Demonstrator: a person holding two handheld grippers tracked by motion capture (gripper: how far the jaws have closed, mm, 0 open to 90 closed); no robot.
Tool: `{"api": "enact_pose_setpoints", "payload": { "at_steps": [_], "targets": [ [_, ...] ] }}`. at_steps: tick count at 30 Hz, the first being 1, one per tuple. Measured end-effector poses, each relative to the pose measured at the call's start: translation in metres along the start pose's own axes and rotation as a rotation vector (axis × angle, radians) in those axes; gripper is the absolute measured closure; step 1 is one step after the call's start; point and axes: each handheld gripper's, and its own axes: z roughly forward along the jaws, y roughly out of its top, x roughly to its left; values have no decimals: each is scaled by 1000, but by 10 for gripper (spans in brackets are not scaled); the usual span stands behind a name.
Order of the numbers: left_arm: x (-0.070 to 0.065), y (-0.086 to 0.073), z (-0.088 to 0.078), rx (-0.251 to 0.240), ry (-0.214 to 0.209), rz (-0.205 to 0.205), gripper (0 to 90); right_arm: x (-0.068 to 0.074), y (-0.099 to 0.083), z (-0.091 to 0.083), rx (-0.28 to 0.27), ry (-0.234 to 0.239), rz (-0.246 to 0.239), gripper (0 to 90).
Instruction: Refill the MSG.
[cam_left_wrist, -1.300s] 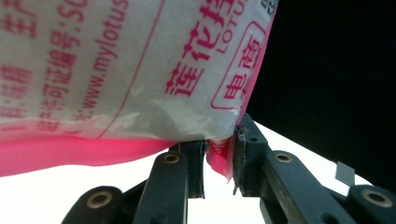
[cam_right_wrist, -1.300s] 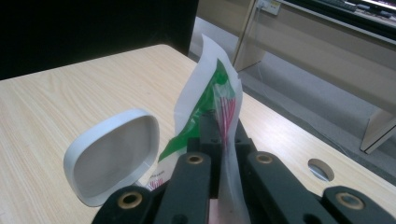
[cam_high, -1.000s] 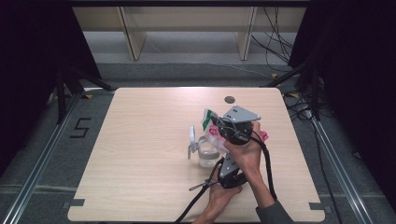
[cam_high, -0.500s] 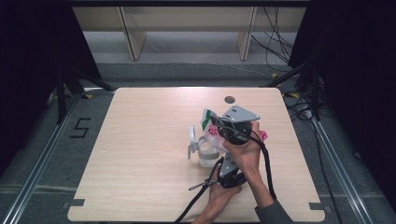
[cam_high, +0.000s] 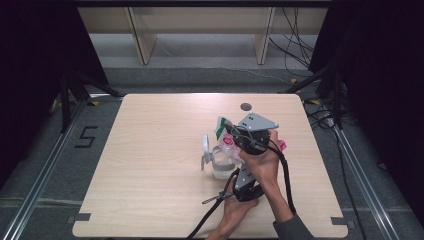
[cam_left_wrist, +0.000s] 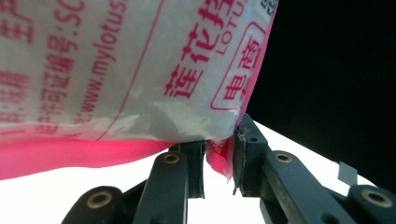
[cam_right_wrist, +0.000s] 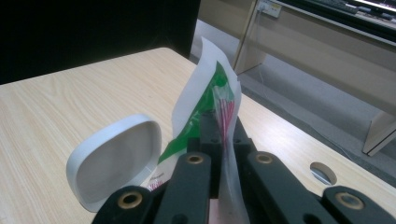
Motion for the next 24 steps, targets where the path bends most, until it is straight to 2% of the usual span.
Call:
{"api": "enact_pose_setpoints", "payload": {
  "at_steps": [5, 6, 9, 12, 17, 18, 19, 20, 21, 24],
  "targets": [
    [0, 0, 0, 1, 5, 0, 760, 0, 0, 0, -6, 2, -12, 900],
    [0, 0, 0, -1, 6, 2, 760, 0, 0, 0, -1, 3, 3, 900],
    [-1, 0, 1, -11, 9, -1, 760, -2, 1, -1, -22, -12, -40, 900],
    [-1, 1, 0, -7, 7, -1, 760, 0, 1, -1, -4, 4, 8, 900],
    [-1, 2, 0, -12, 22, -3, 761, 2, 2, -1, -5, 2, 18, 900],
    [-1, 2, 1, -14, 12, -6, 761, 2, 2, -1, -7, 1, 17, 900],
    [0, 2, 1, -15, 15, -6, 761, 0, 3, 1, -28, -15, -24, 900],
    [0, 2, 1, -14, 17, -7, 761, 0, 3, 1, -28, -7, -33, 900],
    [0, 2, 1, -14, 14, -8, 761, 1, 3, 1, -13, 4, -13, 900],
    [0, 2, 0, -16, 24, -8, 760, 0, 3, 1, -21, -12, -22, 900]
  ]
}}
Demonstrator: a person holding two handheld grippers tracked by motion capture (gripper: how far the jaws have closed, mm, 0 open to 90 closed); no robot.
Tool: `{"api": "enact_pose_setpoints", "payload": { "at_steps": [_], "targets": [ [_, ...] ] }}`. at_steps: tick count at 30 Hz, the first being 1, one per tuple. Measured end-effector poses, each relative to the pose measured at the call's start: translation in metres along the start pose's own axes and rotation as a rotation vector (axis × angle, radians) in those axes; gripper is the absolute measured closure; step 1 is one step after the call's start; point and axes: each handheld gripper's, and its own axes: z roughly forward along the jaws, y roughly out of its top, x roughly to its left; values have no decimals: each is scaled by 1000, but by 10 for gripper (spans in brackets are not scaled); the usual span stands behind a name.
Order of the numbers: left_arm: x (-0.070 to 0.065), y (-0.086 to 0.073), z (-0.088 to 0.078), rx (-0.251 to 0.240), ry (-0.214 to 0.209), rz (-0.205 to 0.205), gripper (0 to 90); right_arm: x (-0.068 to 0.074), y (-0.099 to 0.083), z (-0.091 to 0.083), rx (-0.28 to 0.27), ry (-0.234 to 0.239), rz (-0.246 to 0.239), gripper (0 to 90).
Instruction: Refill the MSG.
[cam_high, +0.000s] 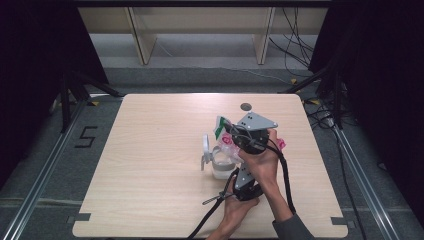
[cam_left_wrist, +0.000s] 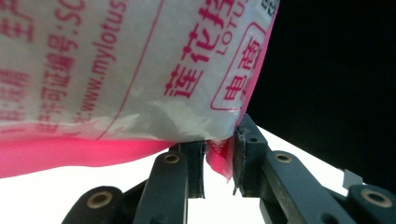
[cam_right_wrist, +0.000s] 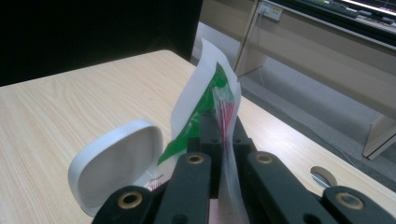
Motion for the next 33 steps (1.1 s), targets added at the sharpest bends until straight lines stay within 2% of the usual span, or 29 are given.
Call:
{"api": "enact_pose_setpoints", "payload": {
  "at_steps": [4, 6, 7, 10, 12, 14, 15, 17, 18, 23, 26, 27, 28, 31, 33],
  "targets": [
    [1, 0, 0, 3, -11, 1, 761, 2, 0, 0, 12, 15, 12, 900],
    [1, 0, 0, 1, -10, -1, 761, 0, 1, 1, 0, 6, -20, 900],
    [1, 0, 0, 2, -10, -1, 761, 3, 0, 0, 20, 15, 28, 900],
    [1, 0, 0, -4, -13, -5, 761, 2, 1, 3, 0, 0, -37, 900],
    [1, 0, 0, -3, -13, -5, 761, 3, 0, 4, 1, 2, -23, 900],
    [2, 0, 0, -3, -12, -5, 761, 2, 1, 3, -2, 4, -39, 900],
    [2, 0, -1, -2, -12, -4, 761, 4, 1, 2, 12, 13, -6, 900],
    [1, 0, 0, -3, -14, -8, 761, 4, 1, 2, 14, 11, -6, 900],
    [2, 0, 0, 0, -14, -6, 761, 2, 1, 4, -3, -2, -40, 900],
    [2, 0, -1, 2, -12, -6, 761, 3, 0, 4, 1, 3, -20, 900],
    [1, -1, 0, 1, -13, -7, 761, 3, 0, 5, 2, 1, -36, 900],
    [1, -1, 0, 0, -10, -6, 761, 6, 0, 5, 10, -10, -16, 900],
    [1, -1, -1, 2, -12, -8, 761, 5, 0, 5, 12, -7, -29, 900],
    [1, 0, 0, -12, -10, -12, 761, 5, 0, 5, 2, -5, -24, 900],
    [1, 0, -1, -3, -14, -12, 761, 6, 1, 4, 3, -5, -33, 900]
  ]
}}
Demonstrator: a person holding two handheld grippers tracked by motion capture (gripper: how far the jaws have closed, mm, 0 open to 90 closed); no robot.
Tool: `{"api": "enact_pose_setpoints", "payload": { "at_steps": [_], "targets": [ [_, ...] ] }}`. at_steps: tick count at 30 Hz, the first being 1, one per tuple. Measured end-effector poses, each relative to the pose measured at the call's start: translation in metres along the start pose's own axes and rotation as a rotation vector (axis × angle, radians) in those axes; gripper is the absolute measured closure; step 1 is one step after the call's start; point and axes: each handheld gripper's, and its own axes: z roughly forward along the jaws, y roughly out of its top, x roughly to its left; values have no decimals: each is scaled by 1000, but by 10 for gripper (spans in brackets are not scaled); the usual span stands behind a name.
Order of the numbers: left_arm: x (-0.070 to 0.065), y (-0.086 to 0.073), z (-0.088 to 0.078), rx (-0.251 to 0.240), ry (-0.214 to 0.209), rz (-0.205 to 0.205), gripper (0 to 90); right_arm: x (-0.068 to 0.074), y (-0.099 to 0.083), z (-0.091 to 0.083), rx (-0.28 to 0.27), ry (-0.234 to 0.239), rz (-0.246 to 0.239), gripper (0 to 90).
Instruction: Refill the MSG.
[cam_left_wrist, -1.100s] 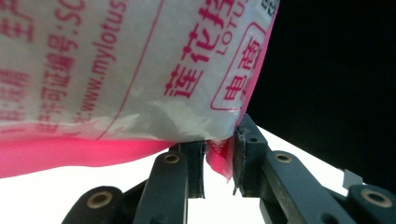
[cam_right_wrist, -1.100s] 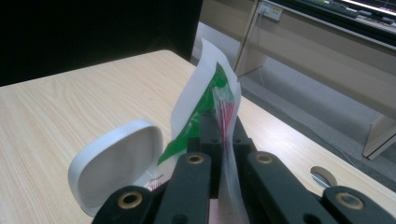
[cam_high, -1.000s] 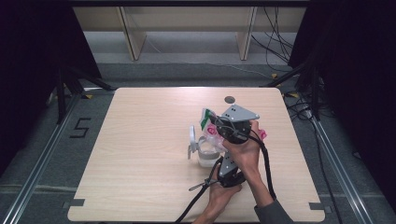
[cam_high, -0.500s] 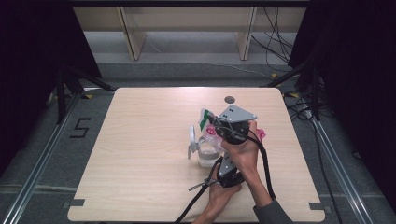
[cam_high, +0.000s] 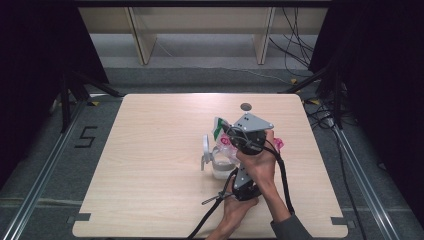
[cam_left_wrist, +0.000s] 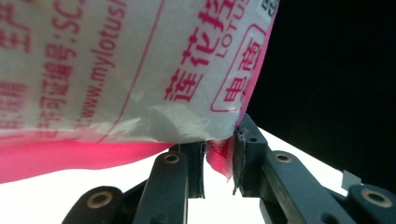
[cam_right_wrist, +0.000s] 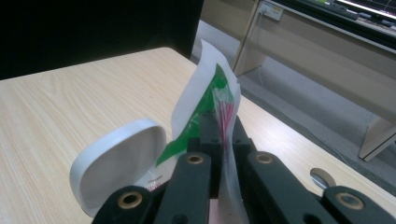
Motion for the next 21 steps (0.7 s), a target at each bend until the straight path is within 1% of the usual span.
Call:
{"api": "enact_pose_setpoints", "payload": {
  "at_steps": [1, 2, 4, 5, 8, 10, 11, 13, 15, 16, 17, 18, 21],
  "targets": [
    [0, 0, 0, 1, 1, -2, 761, 1, 0, 0, 10, -2, 4, 900],
    [0, 0, 0, -1, -1, -3, 760, 0, 0, 2, 9, 0, -11, 900],
    [0, 0, 1, -10, 3, -5, 760, 1, -1, 3, 9, 1, -22, 900],
    [0, 0, 0, -4, 1, -2, 761, 1, -1, 3, 4, 1, -9, 900],
    [0, 0, 0, 2, 4, 0, 760, 0, 0, 1, 11, 8, -4, 900],
    [0, 0, 0, -3, 3, -1, 761, 1, -1, 2, 3, -2, -5, 900],
    [0, 0, 0, -2, 3, 2, 761, 0, -1, 2, 7, 5, -8, 900],
    [0, 0, 0, 1, 5, -1, 761, 1, 0, 2, 1, 2, 1, 900],
    [0, 0, 0, 0, 6, -1, 760, 1, -1, 2, 5, 0, -6, 900],
    [0, 0, 0, -4, 3, -3, 761, 1, -1, 3, 2, -12, -35, 900],
    [0, 0, 0, -3, 2, -6, 761, 1, 0, 3, 0, -10, -40, 900],
    [0, 0, 0, -1, 6, -1, 761, 2, 0, 3, 5, -2, -12, 900],
    [-1, 0, 0, -3, 4, -1, 761, 1, 0, 2, 0, -3, -20, 900]
  ]
}}
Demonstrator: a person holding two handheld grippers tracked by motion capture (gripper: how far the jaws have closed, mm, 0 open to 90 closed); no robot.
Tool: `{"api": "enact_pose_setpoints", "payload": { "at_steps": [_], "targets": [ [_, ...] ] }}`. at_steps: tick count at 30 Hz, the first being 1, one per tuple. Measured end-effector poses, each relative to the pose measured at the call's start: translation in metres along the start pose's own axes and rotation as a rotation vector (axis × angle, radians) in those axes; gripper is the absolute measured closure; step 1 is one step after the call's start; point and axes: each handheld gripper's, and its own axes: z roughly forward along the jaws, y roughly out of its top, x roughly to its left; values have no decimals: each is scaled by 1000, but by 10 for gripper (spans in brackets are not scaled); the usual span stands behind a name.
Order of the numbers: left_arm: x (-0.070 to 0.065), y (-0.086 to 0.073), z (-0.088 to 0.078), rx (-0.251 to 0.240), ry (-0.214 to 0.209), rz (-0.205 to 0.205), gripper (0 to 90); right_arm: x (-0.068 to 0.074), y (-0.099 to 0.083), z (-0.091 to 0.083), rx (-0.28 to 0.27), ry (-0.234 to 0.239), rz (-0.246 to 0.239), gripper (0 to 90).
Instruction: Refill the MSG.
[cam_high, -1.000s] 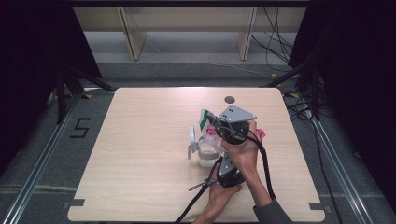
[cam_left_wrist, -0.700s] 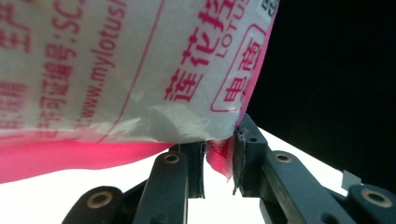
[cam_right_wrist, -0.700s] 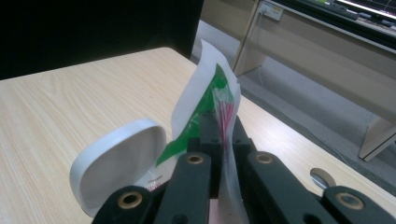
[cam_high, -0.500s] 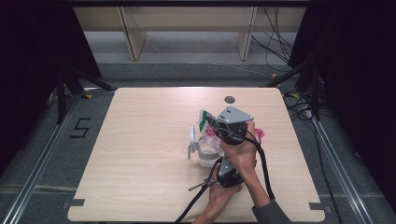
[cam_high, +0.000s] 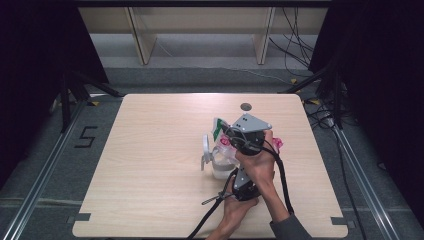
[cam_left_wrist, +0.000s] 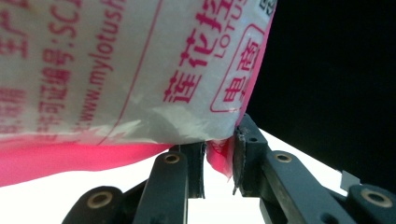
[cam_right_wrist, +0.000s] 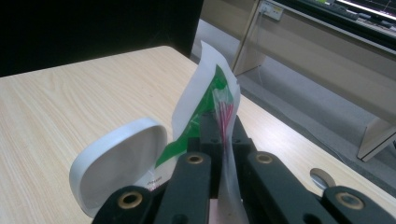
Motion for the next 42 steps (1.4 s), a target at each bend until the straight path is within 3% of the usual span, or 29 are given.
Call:
{"api": "enact_pose_setpoints", "payload": {
  "at_steps": [7, 9, 13, 21, 24, 26, 42],
  "targets": [
    [0, -1, 0, 0, 1, 5, 761, -2, 0, -1, -5, -3, 4, 900],
    [0, -1, 0, 3, 2, 4, 761, -1, -1, -1, 5, 4, 32, 900],
    [0, -1, 0, 0, 2, 4, 761, -3, -1, -1, -11, -3, -5, 900],
    [0, 0, 0, -2, 5, 2, 761, -1, 0, -1, 3, 12, 21, 900],
    [0, -1, 0, -3, 8, 2, 761, 0, -1, 0, -7, 2, -1, 900],
    [0, 0, -1, -3, -6, -9, 761, 0, 0, 0, -4, 2, 4, 900],
    [0, 0, -1, -10, -1, -13, 761, 3, 0, 0, -6, -2, 13, 900]
  ]
}}
